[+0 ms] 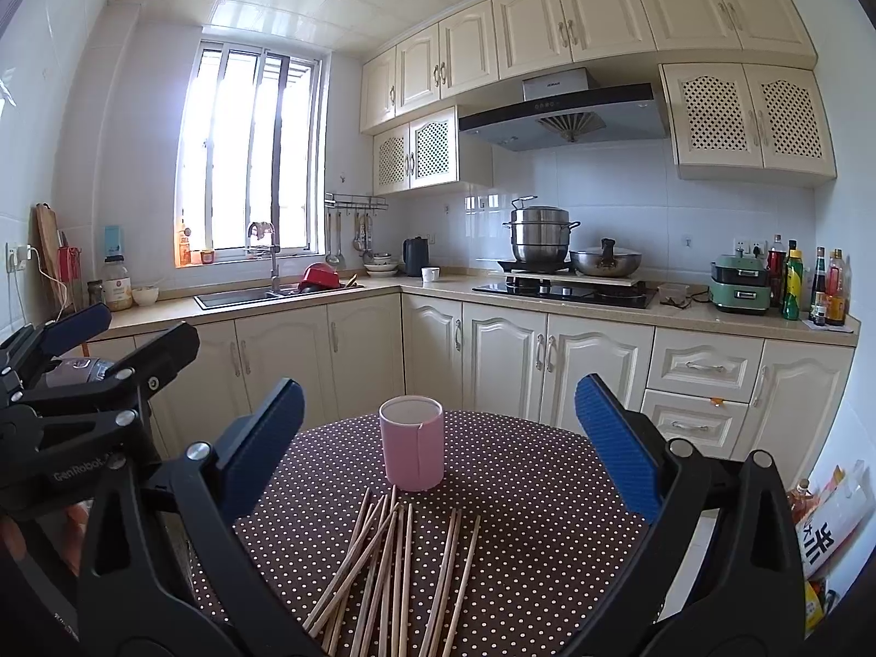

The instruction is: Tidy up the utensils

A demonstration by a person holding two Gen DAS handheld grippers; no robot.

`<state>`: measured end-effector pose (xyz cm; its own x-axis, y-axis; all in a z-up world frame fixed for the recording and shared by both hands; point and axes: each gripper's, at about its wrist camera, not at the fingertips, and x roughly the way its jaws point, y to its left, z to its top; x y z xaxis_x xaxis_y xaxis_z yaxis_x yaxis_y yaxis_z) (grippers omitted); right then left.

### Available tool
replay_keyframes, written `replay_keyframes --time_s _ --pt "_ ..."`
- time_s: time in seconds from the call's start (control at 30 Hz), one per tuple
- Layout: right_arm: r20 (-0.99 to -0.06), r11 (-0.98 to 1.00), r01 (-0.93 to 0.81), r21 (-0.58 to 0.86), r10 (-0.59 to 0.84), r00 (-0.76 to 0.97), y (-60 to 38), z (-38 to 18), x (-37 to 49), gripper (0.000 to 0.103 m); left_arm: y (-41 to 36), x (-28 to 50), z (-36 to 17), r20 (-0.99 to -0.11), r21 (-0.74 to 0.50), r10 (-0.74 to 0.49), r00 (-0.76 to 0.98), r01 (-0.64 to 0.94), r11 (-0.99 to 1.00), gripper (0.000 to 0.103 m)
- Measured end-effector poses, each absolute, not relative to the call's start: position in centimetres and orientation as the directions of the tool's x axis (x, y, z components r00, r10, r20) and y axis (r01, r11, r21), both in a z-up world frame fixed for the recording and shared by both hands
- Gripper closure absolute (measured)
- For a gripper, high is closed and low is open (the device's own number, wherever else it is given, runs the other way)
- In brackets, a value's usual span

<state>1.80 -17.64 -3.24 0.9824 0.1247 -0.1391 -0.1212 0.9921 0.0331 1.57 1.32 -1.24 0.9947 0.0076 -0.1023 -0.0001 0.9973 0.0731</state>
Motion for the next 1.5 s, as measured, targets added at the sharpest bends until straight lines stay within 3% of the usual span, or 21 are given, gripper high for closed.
replay_keyframes --time_s 1.5 --pt "-0.169 0.99 -0.129 0.048 0.136 0.976 -17.7 -3.23 2.31 0.006 0.92 2.07 -1.12 -0.13 0.082 0.007 0.991 0.004 0.997 0.006"
